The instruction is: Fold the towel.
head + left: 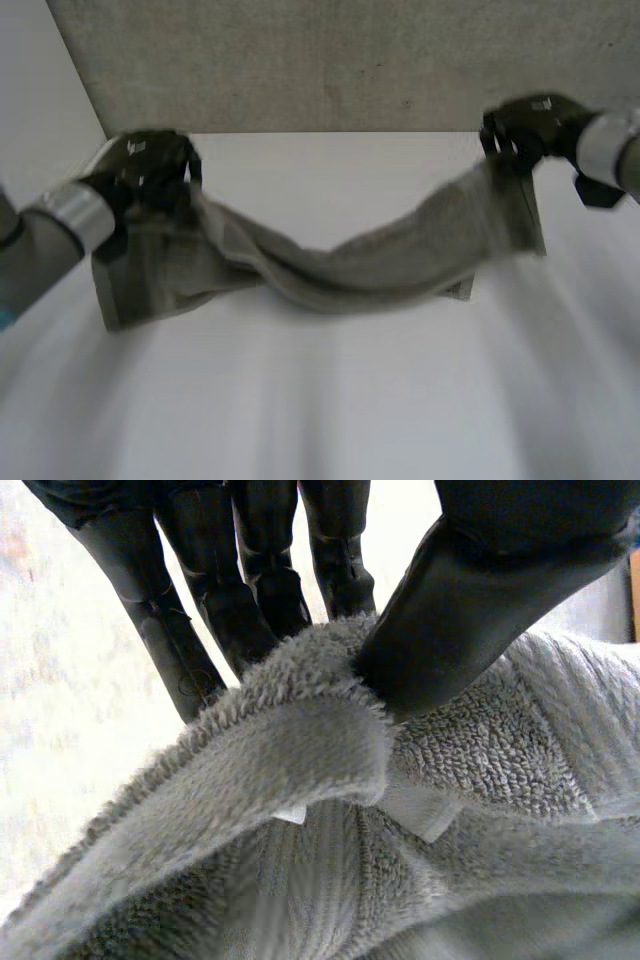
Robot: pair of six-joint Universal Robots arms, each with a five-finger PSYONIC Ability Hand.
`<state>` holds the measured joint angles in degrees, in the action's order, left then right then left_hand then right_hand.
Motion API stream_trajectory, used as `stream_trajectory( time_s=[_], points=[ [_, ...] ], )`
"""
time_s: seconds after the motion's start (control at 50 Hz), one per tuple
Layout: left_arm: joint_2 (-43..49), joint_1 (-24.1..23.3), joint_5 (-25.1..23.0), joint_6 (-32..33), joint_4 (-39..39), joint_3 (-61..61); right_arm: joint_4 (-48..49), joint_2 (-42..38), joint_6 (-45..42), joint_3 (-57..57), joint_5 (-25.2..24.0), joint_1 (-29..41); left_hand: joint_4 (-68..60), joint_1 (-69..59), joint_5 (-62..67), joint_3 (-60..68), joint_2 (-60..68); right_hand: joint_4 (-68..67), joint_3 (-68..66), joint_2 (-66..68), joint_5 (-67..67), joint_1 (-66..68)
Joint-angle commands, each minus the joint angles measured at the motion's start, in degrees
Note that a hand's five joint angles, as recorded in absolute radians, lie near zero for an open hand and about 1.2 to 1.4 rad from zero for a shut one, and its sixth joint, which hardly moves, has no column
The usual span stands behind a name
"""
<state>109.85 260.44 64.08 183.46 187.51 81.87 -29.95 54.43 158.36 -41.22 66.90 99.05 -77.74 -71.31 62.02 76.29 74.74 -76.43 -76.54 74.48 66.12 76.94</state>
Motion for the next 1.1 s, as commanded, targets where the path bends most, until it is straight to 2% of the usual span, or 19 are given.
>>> stream_trajectory(
  time_s=[0.02, 0.04, 0.06, 0.08, 0.14, 0.18, 0.22, 0.24, 0.28, 0.36, 0.4, 0.42, 0.46, 0.48, 0.54, 0.66, 0.94, 1.04, 1.1],
  points=[
    [2.7, -2.8, 2.0, -10.4, -2.4, -27.1, 7.6, -4.8, 15.8, 25.3, 8.9, 3.3, -2.3, -8.7, 8.0, 3.7, 5.3, -3.6, -3.5, 5.5, 3.9, 3.1],
    [2.7, -2.8, 2.0, -10.4, -2.4, -27.2, 10.4, -3.4, 20.8, 26.4, 9.1, 3.2, -2.3, -8.7, 8.0, 3.7, 5.3, -3.6, -3.5, 5.5, 3.9, 3.1],
    [2.0, -2.8, 3.1, -14.0, -1.9, -30.5, 13.6, -1.1, 24.9, 25.6, 9.0, 3.1, -2.3, -8.7, 8.0, 3.7, 5.3, -3.6, -3.5, 5.5, 3.9, 3.1],
    [0.9, -2.3, 4.5, -17.5, -0.4, -32.8, 13.6, -1.1, 25.0, 25.6, 9.0, 3.1, -2.3, -8.7, 8.0, 3.7, 5.3, -3.6, -3.5, 5.5, 3.9, 3.1],
    [-0.4, -2.0, 5.4, -20.9, 2.2, -33.8, 19.6, 3.4, 29.6, 19.2, 8.5, 2.7, -2.3, -8.7, 8.0, 3.7, 5.3, -3.6, -3.5, 5.5, 3.9, 3.1],
    [-2.4, -1.6, 6.0, -25.3, 7.3, -32.4, 21.5, 5.2, 29.6, 14.8, 7.4, 2.4, -2.3, -8.7, 8.0, 3.7, 5.3, -3.6, -3.5, 5.5, 3.9, 3.1],
    [-2.9, -1.1, 5.8, -26.5, 8.8, -30.6, 21.5, 6.9, 28.7, 7.3, 2.7, 1.1, -2.3, -8.7, 8.0, 3.7, 5.3, -3.6, -3.5, 5.5, 3.9, 3.1],
    [-2.9, -0.6, 5.7, -27.0, 10.1, -27.4, 21.5, 6.9, 28.7, 7.3, 2.7, 1.1, -2.3, -8.7, 8.0, 3.7, 5.3, -3.6, -3.5, 5.5, 3.9, 3.1],
    [-3.0, -0.3, 5.3, -26.8, 10.5, -23.4, 19.3, 7.2, 26.2, 0.9, -1.9, 0.8, -2.3, -8.7, 8.0, 3.7, 5.3, -3.6, -3.5, 5.5, 3.9, 3.1],
    [-2.7, 0.1, 1.6, -26.5, 11.1, -14.5, 14.5, 7.0, 21.3, -5.1, -4.7, 0.5, -2.3, -8.7, 8.0, 3.7, 5.3, -3.6, -3.5, 5.5, 3.9, 3.1],
    [-1.8, 0.2, -4.0, -24.8, 12.1, -6.1, 12.6, 6.8, 17.9, -8.1, -4.8, 0.4, -2.3, -8.7, 8.0, 3.7, 5.3, -3.6, -3.5, 5.5, 3.9, 3.1],
    [-1.8, 0.2, -4.1, -24.8, 12.1, -6.1, 10.8, 6.7, 14.3, -11.0, -4.8, 0.2, -2.3, -8.7, 8.0, 3.7, 5.3, -3.6, -3.5, 5.5, 3.9, 3.1],
    [0.4, 0.8, -8.5, -19.9, 14.1, 2.4, 9.7, 6.4, 10.7, -14.3, -4.6, -0.3, -2.3, -8.7, 8.0, 3.7, 5.3, -3.6, -3.5, 5.5, 3.9, 3.1],
    [0.4, 0.8, -8.5, -19.9, 14.1, 2.4, 9.5, 6.1, 7.5, -17.8, -4.6, -1.1, -2.3, -8.7, 8.0, 3.7, 5.3, -3.6, -3.5, 5.5, 3.9, 3.1],
    [2.6, 1.5, -10.5, -13.2, 16.1, 9.2, 9.5, 5.0, 3.7, -23.5, -4.8, -2.5, -2.3, -8.7, 8.0, 3.7, 5.3, -3.6, -3.5, 5.5, 3.9, 3.1],
    [4.4, 1.5, -11.3, -3.1, 16.1, 16.5, 9.2, 2.8, 2.2, -28.0, -5.0, -3.4, -2.3, -8.7, 8.0, 3.7, 5.3, -3.6, -3.5, 5.5, 3.9, 3.1],
    [-0.9, 5.3, -11.5, -2.2, 13.0, 19.3, 8.9, 5.7, 2.1, -30.4, -5.3, -4.8, -2.3, -8.7, 8.0, 3.7, 5.3, -3.6, -3.5, 5.5, 3.9, 3.1],
    [-1.2, 6.0, -11.3, -2.6, 13.1, 18.1, 10.4, 4.6, 2.7, -25.7, -4.9, -5.4, -2.3, -8.7, 8.0, 3.7, 5.3, -3.6, -3.5, 5.5, 3.9, 3.1],
    [-0.3, 5.9, -11.3, -2.6, 13.1, 16.9, 12.9, -0.2, 4.2, -19.9, -2.7, -5.4, -2.3, -8.7, 8.0, 3.7, 5.3, -3.6, -3.5, 5.5, 3.9, 3.1]
  ],
)
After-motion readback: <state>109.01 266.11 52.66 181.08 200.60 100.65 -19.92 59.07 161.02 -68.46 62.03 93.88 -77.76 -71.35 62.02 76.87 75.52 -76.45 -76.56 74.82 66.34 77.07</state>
